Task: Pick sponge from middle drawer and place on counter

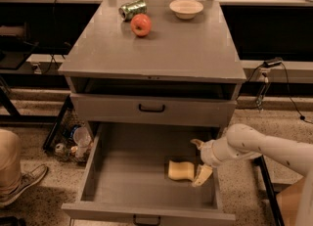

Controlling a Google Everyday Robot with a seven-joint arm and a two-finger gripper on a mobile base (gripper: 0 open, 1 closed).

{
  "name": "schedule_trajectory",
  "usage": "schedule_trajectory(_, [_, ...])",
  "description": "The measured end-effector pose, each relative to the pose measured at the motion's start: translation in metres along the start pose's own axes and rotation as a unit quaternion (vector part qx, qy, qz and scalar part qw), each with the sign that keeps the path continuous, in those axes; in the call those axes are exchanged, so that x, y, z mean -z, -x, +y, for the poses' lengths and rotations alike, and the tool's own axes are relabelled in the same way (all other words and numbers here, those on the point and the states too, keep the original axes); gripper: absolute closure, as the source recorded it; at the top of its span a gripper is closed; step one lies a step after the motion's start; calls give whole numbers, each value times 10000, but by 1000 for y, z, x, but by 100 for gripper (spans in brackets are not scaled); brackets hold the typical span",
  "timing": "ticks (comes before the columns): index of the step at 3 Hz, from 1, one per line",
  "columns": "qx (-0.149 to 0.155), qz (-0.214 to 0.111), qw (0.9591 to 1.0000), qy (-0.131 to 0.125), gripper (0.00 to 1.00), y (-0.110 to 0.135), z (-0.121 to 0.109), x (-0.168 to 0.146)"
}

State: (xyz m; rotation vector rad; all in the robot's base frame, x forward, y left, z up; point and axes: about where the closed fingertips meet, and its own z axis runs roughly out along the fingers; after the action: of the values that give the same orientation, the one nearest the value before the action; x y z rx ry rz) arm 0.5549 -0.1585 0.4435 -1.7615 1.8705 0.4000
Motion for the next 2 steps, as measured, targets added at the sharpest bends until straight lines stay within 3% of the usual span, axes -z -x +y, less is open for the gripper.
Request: schedule_trajectory(2, [145, 281, 9993, 191, 0, -5, -1, -46])
